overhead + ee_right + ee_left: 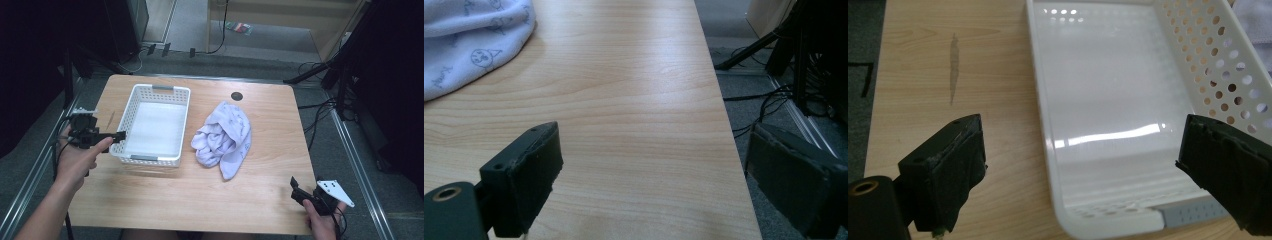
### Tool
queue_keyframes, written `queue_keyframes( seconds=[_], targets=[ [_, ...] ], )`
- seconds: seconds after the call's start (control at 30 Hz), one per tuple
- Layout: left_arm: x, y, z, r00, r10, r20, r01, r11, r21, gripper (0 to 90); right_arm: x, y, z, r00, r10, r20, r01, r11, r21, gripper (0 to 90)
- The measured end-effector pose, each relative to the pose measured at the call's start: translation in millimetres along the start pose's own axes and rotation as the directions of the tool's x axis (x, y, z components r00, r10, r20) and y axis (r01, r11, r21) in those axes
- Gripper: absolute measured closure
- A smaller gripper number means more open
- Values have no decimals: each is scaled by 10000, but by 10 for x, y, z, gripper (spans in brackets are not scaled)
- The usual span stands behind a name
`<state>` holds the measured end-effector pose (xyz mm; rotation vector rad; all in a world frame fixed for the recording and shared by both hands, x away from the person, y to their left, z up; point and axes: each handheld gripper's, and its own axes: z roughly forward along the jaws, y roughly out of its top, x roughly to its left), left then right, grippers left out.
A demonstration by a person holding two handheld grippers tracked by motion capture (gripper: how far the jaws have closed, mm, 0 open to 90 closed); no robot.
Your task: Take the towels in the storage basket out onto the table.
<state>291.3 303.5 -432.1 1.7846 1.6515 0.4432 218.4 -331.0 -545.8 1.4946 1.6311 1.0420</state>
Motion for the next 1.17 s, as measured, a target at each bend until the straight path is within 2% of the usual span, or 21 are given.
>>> queue_keyframes(
  seconds=[0.13, 0.23, 0.27, 0.37, 0.43, 0.5, 0.53, 0.63, 0.67, 0.73, 0.83, 0.9, 0.97, 1.03, 1.1, 1.17],
  targets=[
    [131, -294, -57, 10000, 65, 31, -62, 9974, -721, 52, 2, 0, -1, 10000, 5, 11, -5, 10000, -6, 84],
    [273, -529, -64, 9991, -250, 336, 289, 9919, -1234, 50, 6, -1, -4, 10000, 0, 34, 0, 10000, 10, 85],
    [301, -580, -67, 9986, -372, 381, 422, 9891, -1413, 50, 6, -1, -4, 10000, 0, 34, 0, 10000, 10, 85],
    [401, -764, -85, 9941, -822, 711, 953, 9738, -2065, 49, 8, -2, -6, 10000, -4, 34, 4, 10000, 5, 85],
    [421, -869, -85, 9954, -752, 597, 875, 9664, -2416, 46, 6, -2, -7, 10000, 16, 41, -16, 10000, 10, 85],
    [426, -962, -63, 9971, -597, 477, 702, 9622, -2631, 42, 5, -2, -5, 10000, 16, 48, -16, 10000, 9, 85],
    [433, -1012, -43, 9977, -488, 463, 595, 9607, -2712, 41, 6, -2, -6, 10000, 15, 51, -15, 10000, 12, 84],
    [462, -1112, 1, 9972, -506, 542, 641, 9560, -2863, 36, 8, -2, -7, 10000, 14, 68, -14, 10000, 1, 85],
    [476, -1147, 18, 9979, -483, 441, 591, 9546, -2919, 37, 7, -3, -8, 10000, 6, 61, -6, 10000, 10, 85],
    [512, -1215, 54, 9976, -540, 435, 645, 9533, -2951, 37, 7, -3, -8, 10000, -14, 57, 14, 10000, 4, 85],
    [583, -1303, 99, 9977, -655, 198, 684, 9538, -2925, 37, 6, -2, -6, 10000, 6, 42, -6, 10000, 25, 84],
    [621, -1331, 112, 9974, -696, 176, 717, 9561, -2842, 37, 7, -2, -6, 10000, -13, 17, 13, 10000, 24, 84],
    [640, -1360, 130, 9973, -732, -42, 690, 9560, -2851, 38, 8, -3, -5, 10000, -63, -4, 63, 10000, 6, 84],
    [661, -1373, 146, 9967, -809, -33, 769, 9579, -2767, 38, 7, -3, -4, 9999, -129, -38, 129, 9999, -11, 84],
    [665, -1373, 131, 9962, -872, 3, 836, 9533, -2902, 38, 7, -4, -5, 9999, -124, -41, 123, 9999, -35, 84],
    [677, -1383, 136, 9953, -970, 31, 937, 9521, -2909, 38, 6, -3, -5, 9999, -122, -48, 122, 9999, -20, 84]
  ],
)
